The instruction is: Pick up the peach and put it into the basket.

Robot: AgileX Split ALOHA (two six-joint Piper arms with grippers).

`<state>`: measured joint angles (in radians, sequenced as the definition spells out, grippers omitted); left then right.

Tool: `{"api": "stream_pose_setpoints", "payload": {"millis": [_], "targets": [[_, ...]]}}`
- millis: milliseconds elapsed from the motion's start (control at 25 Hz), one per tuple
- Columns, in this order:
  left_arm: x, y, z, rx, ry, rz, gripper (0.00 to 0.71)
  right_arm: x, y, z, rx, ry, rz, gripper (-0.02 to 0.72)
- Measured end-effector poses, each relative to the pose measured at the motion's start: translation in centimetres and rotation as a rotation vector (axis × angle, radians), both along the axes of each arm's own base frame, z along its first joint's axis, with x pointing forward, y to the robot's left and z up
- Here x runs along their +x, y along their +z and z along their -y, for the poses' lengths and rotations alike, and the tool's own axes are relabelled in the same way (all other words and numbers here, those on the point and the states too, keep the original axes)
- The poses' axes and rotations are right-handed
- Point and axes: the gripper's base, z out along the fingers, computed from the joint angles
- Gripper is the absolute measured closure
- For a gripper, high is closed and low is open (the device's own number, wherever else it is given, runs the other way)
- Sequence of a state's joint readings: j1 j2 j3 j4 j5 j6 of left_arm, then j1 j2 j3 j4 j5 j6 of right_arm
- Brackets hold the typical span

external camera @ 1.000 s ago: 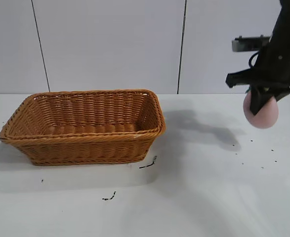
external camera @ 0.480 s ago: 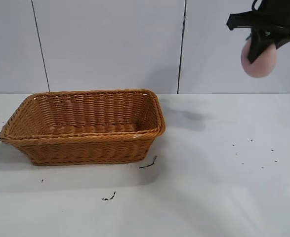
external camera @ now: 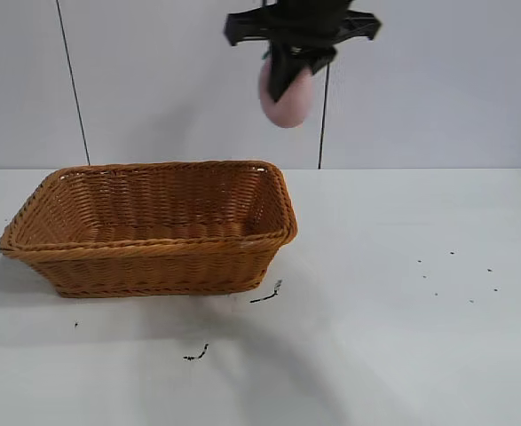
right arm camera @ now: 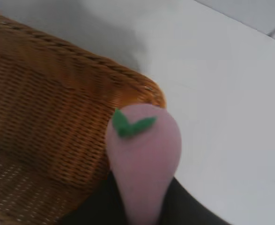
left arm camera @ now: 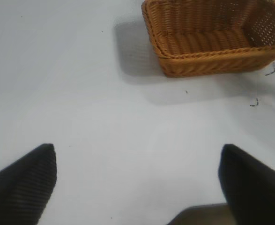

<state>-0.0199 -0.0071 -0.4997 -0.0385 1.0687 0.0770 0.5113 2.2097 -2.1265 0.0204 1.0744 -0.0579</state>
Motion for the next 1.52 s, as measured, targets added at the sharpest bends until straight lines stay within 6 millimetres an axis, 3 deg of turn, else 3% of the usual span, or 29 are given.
{"api": "stream_pose_setpoints", "payload": {"millis": [160,280,440,560,720,760,840,1080,1240,1360,1520], "targets": [[0.0,0.0,0.0,0.0,0.0,0.0,0.018,-0.4,-3.9,-3.9,-0.005,0.07,-0.012,0.666],[0.0,0.0,0.0,0.0,0.0,0.0,0.018,-0.2,-7.2,-5.6,-0.015,0.104,-0.017,0.666],[0.0,0.0,0.0,0.0,0.0,0.0,0.018,0.3,-10.7,-6.5,-0.023,0.125,-0.018,0.657],[0.0,0.0,0.0,0.0,0.0,0.0,0.018,0.4,-11.5,-6.6,-0.03,0.126,-0.029,0.559],[0.0,0.0,0.0,0.0,0.0,0.0,0.018,0.4,-11.3,-6.7,-0.029,0.127,-0.027,0.179],[0.0,0.0,0.0,0.0,0.0,0.0,0.018,0.3,-11.2,-6.7,-0.031,0.131,-0.028,0.11],[0.0,0.0,0.0,0.0,0.0,0.0,0.018,0.2,-10.6,-6.6,-0.035,0.135,-0.029,0.045],[0.0,0.0,0.0,0.0,0.0,0.0,0.018,-0.1,-6.0,-6.0,-0.017,0.132,0.02,0.015],[0.0,0.0,0.0,0.0,0.0,0.0,0.018,0.9,-2.0,-3.7,0.025,0.075,0.075,0.015],[0.0,0.0,0.0,0.0,0.0,0.0,0.018,2.6,-0.5,-0.1,0.03,-0.002,0.091,0.015],[0.0,0.0,0.0,0.0,0.0,0.0,0.018,5.2,-0.6,6.4,0.005,-0.14,0.054,0.015]]}}
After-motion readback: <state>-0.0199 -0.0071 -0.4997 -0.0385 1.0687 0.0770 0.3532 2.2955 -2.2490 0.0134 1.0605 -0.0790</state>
